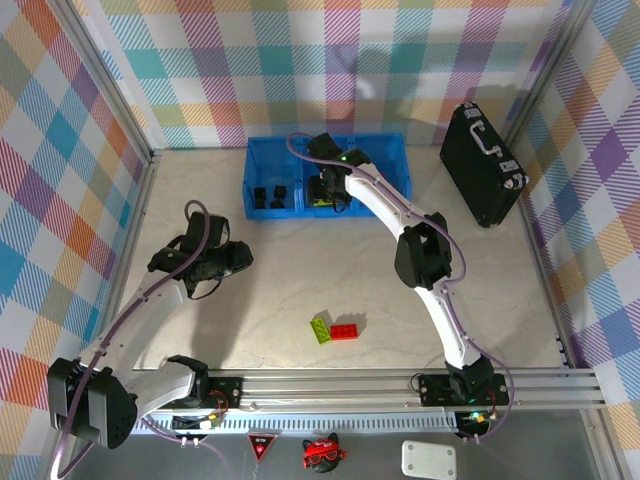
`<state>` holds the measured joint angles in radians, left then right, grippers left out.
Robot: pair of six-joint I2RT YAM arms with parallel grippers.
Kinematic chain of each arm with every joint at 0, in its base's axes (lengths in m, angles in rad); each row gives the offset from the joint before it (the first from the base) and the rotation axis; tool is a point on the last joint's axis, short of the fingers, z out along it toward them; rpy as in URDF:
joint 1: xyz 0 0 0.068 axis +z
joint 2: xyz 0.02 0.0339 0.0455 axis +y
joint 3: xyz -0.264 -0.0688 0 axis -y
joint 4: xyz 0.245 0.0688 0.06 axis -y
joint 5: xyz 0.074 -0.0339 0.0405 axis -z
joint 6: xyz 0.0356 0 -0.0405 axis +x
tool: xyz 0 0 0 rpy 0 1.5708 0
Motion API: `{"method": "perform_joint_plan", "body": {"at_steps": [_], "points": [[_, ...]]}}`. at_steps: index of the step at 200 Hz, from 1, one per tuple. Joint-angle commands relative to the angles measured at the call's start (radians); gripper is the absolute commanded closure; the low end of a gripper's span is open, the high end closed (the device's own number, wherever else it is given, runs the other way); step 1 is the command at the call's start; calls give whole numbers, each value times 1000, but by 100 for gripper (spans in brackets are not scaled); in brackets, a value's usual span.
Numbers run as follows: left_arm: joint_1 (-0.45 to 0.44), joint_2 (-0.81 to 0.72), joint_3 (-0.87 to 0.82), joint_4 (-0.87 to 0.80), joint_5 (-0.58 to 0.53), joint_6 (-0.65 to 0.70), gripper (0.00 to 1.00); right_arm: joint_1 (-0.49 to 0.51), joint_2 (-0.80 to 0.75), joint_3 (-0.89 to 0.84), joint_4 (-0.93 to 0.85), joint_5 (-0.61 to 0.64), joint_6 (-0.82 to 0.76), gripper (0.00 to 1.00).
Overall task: Sort the legos into containers by color
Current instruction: Place the lego in the container.
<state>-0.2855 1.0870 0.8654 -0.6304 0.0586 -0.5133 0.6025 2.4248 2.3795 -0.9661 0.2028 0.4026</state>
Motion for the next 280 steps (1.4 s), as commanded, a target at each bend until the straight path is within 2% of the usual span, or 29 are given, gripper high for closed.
{"method": "perform_joint_plan", "body": {"at_steps": [1, 61, 130, 161, 280], "points": [[11, -21, -12, -42, -15, -21, 61, -21, 30, 38, 12, 20, -21, 35], [11, -41, -18, -56, -7, -33, 61, -30, 87, 74, 122, 48, -60, 35], [11, -87, -24, -87, -25, -37, 61, -30, 134, 72, 243, 158, -81, 35], [11, -99, -25, -97, -26, -38, 61, -30, 140, 73, 238, 212, -77, 33], [7, -80, -13, -101, 15, -40, 59, -18, 10, 74, 175, 216, -73, 25]]}}
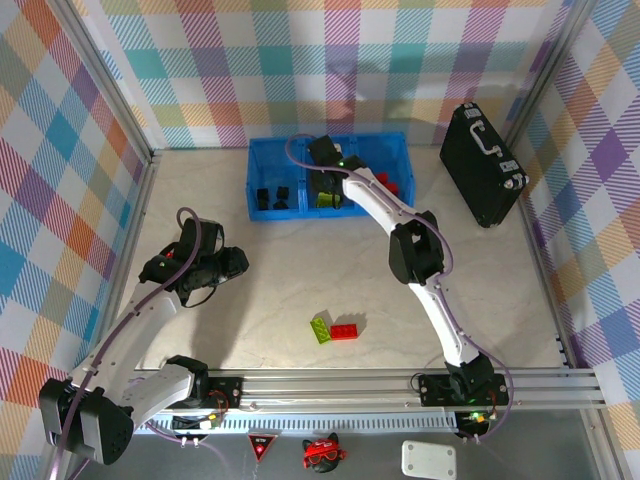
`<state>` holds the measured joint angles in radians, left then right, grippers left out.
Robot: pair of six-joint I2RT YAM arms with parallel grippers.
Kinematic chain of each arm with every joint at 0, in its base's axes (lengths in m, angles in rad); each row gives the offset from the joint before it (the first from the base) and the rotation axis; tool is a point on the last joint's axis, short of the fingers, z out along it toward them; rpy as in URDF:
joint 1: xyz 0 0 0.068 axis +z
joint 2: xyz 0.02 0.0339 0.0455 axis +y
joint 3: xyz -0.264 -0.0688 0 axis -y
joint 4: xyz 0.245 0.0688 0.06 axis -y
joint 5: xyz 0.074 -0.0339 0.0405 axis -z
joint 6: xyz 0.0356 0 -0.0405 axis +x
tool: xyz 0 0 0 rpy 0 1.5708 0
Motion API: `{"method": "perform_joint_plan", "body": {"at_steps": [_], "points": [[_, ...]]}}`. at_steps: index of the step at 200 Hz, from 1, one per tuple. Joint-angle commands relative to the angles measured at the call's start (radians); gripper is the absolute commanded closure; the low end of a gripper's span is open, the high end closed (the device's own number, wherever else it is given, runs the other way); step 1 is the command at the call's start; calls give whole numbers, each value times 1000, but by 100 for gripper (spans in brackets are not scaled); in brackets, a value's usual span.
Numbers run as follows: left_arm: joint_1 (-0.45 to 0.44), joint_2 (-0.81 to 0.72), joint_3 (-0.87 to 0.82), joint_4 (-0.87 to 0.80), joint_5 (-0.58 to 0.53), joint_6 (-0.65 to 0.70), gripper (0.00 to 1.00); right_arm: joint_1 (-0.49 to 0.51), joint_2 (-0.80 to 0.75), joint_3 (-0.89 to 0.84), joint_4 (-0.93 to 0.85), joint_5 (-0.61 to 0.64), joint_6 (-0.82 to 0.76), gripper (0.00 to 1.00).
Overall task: Sort the legos into containers by color
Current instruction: Place the lego in the container, then pick up the lego from the bottom-center of the table.
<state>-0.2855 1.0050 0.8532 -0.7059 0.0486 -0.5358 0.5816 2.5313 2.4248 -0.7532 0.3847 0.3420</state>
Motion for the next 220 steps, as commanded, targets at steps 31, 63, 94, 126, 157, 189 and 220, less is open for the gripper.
{"method": "perform_joint_plan", "body": {"at_steps": [31, 63, 94, 126, 157, 189, 220], "points": [[-6, 6, 11, -26, 22, -25, 59, 13, -143, 26, -67, 14, -10, 25], [-33, 19, 12, -17, 12, -39, 59, 21, -203, -7, -120, -33, 0, 26], [-72, 36, 13, -6, -4, -56, 59, 22, -301, -137, -133, -82, 13, 27], [-121, 69, 15, 8, -21, -68, 59, 21, -400, -273, -143, -107, 29, 27], [-196, 113, 37, -12, -77, -106, 59, 19, -507, -425, -124, -112, 50, 28], [-303, 175, 75, -23, -138, -155, 58, 20, -614, -578, -103, -142, 79, 28], [-394, 250, 103, -3, -166, -189, 58, 21, -710, -724, -105, -178, 115, 30]]}}
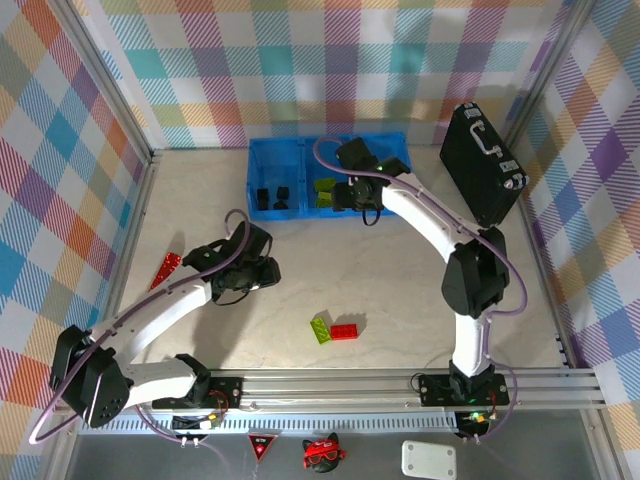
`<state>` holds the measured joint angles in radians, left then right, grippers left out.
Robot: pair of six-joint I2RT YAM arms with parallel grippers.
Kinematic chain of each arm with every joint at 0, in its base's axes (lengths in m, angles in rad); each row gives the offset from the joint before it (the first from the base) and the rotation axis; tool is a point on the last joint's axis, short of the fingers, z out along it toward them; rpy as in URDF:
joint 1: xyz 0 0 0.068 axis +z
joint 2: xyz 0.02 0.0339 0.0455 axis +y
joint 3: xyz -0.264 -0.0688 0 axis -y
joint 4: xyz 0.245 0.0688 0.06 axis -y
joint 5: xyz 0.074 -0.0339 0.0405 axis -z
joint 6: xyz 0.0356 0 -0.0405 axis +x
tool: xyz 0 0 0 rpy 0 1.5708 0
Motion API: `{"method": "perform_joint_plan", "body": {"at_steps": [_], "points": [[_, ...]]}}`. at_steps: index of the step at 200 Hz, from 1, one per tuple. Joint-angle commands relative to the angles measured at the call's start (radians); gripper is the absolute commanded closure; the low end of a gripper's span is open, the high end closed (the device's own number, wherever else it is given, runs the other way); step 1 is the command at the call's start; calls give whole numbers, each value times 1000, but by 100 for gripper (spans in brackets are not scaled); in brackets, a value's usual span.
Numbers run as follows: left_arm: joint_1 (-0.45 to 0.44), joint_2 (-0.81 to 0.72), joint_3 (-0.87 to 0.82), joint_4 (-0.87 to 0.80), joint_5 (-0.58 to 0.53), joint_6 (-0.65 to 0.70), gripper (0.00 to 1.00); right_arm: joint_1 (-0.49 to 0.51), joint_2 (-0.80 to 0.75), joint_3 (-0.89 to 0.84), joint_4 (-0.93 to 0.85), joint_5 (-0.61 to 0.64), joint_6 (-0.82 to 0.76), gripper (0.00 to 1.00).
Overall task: Sort the legos into containers by color
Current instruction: Pick up the lego from the bottom-center of the table.
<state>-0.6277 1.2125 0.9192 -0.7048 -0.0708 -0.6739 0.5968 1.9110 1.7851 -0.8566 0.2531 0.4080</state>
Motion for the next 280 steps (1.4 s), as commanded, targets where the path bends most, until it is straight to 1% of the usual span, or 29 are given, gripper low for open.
{"method": "perform_joint_plan", "body": {"at_steps": [1, 31, 61, 103, 132, 158, 181, 209, 248, 280], "points": [[-53, 45, 38, -2, -48, -52, 58, 6, -92, -88, -2, -48, 50, 30], [-92, 107, 60, 30, -47, -70, 58, 21, -185, -206, -28, -76, 89, 30], [-92, 142, 78, 54, -57, -52, 58, 72, -274, -365, -20, -110, 174, 31], [-40, 180, 98, 86, -23, -8, 57, 211, -366, -519, -48, -95, 324, 30], [36, 193, 81, 126, 52, 15, 57, 298, -402, -590, -63, -98, 418, 30], [111, 193, 65, 152, 103, 39, 57, 352, -407, -629, -92, -102, 485, 30], [166, 193, 67, 148, 125, 77, 57, 390, -405, -654, -95, -124, 529, 30], [225, 175, 69, 131, 140, 117, 57, 428, -365, -665, -91, -150, 561, 29], [255, 138, 65, 115, 138, 141, 57, 466, -290, -648, -72, -199, 571, 27], [260, 124, 47, 117, 137, 143, 57, 488, -220, -621, -71, -221, 575, 23]]}}
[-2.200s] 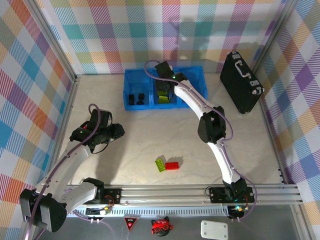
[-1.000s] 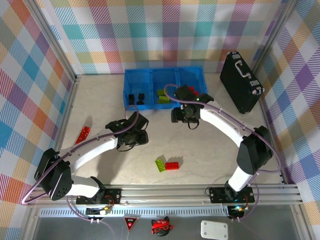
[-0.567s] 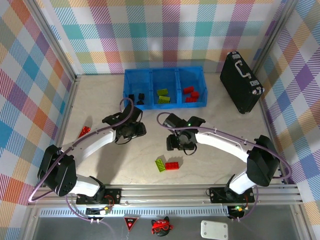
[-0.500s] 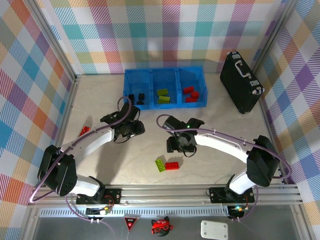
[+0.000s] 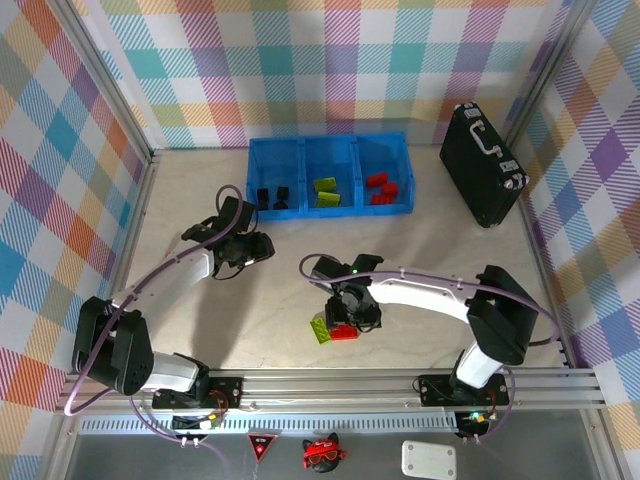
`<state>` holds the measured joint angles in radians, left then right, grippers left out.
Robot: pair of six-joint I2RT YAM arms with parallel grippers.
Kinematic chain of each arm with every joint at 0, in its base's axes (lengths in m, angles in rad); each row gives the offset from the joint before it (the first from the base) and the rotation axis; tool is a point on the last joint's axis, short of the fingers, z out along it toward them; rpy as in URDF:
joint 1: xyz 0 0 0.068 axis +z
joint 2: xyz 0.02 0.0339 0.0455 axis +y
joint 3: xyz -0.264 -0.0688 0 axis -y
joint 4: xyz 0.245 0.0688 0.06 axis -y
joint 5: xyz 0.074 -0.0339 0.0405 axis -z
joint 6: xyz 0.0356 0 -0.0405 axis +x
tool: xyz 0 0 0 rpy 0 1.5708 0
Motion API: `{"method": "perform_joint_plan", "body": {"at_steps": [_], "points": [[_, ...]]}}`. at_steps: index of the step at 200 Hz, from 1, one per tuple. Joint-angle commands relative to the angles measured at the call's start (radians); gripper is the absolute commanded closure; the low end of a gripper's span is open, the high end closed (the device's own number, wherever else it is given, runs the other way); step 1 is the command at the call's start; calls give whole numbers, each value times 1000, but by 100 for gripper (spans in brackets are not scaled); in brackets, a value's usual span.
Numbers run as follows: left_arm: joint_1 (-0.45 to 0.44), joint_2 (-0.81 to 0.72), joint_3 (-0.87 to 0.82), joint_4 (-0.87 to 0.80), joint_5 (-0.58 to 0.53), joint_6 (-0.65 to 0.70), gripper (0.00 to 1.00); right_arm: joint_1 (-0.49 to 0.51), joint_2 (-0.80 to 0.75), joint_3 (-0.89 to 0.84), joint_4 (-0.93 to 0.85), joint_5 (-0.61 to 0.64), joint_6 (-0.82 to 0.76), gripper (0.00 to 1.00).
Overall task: Sort the legos into containers by color
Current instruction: Pick up the lego from the bottom-center of the table.
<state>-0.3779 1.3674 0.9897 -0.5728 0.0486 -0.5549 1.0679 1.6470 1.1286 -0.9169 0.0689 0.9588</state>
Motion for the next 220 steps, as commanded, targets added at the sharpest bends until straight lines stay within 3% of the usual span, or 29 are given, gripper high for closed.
{"method": "perform_joint_plan", "body": {"at_steps": [1, 60, 220], "points": [[11, -31, -24, -15, 19, 24, 57, 16, 46, 37, -11, -36, 24, 22], [15, -41, -39, -13, 17, 25, 57, 21, 103, 42, 32, -72, 27, 12], [22, -57, -34, -17, 17, 27, 57, 14, 149, 45, 40, -54, 24, 28]]}}
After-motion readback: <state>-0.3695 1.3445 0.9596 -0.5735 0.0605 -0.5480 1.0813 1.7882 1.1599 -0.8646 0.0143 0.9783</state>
